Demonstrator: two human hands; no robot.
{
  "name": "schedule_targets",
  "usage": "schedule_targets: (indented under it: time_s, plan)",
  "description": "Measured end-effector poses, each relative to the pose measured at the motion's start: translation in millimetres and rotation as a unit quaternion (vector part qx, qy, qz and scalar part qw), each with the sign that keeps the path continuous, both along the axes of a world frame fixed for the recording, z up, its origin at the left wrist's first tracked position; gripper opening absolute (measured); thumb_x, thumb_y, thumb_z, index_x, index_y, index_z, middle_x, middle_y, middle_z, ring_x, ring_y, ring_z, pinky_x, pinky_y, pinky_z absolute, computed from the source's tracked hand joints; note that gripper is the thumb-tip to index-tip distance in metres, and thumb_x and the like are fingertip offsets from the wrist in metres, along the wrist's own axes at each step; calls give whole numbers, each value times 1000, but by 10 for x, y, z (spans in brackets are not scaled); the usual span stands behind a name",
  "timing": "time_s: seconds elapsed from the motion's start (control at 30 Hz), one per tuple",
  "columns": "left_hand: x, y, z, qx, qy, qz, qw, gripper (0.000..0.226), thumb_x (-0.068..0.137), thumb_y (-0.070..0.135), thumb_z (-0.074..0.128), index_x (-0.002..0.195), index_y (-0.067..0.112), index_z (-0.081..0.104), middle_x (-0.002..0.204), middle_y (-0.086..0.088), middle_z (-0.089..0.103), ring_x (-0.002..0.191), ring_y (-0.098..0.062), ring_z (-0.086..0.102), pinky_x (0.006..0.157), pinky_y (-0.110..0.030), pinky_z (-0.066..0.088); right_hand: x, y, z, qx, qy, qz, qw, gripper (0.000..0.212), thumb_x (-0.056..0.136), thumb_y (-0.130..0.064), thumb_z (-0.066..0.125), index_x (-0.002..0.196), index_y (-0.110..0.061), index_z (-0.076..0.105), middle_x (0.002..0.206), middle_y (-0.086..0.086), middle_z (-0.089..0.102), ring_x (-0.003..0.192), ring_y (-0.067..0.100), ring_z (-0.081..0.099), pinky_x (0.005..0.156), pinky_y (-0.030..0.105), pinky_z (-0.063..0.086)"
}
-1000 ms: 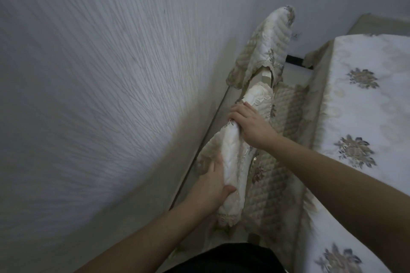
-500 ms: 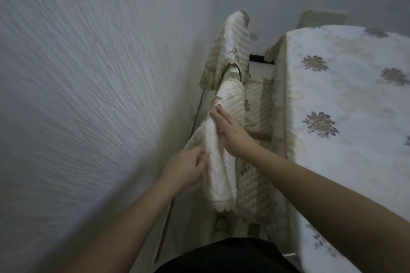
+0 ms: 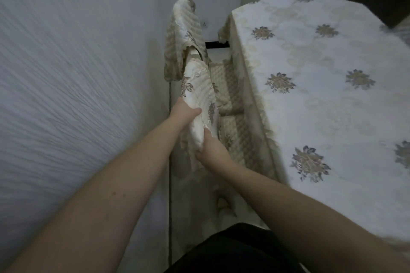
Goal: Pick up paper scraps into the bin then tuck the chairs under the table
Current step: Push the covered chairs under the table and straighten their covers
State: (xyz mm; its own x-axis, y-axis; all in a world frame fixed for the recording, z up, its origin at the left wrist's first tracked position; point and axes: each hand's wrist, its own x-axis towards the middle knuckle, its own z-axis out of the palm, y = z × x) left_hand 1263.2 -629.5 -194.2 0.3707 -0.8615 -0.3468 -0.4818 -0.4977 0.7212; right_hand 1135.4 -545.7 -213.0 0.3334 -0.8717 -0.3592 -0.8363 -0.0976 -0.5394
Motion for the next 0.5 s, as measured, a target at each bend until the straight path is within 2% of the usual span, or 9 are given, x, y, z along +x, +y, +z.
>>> schedule_targets:
  time_s: [0.13,0.23,0.5]
  plan:
    - [51,11,5,-20,-25,-14,999,69,81,30,69,136,2,38,133,-17,52,118,-32,52,91,-34,43,-40,-33,36,-11,14,3,1000,84,87,-32,57,152,-13,7,129,15,55,111,34,54,82,36,42]
    - [65,24,-2,-28,-25,-13,999,67,79,31,69,133,3,43,129,-15,56,114,-31,56,85,-31,44,-56,0,24,-28,23,4,999,84,87,-33,58,151,-13,8,123,16,59,107,36,56,77,34,40]
    - [73,24,-3,-20,-46,-31,998,65,79,30,70,131,2,43,127,-15,56,113,-30,55,78,-27,39,-65,-55,30,-12,38,26,999,86,87,-36,58,152,-14,4,125,18,57,111,37,54,83,36,42]
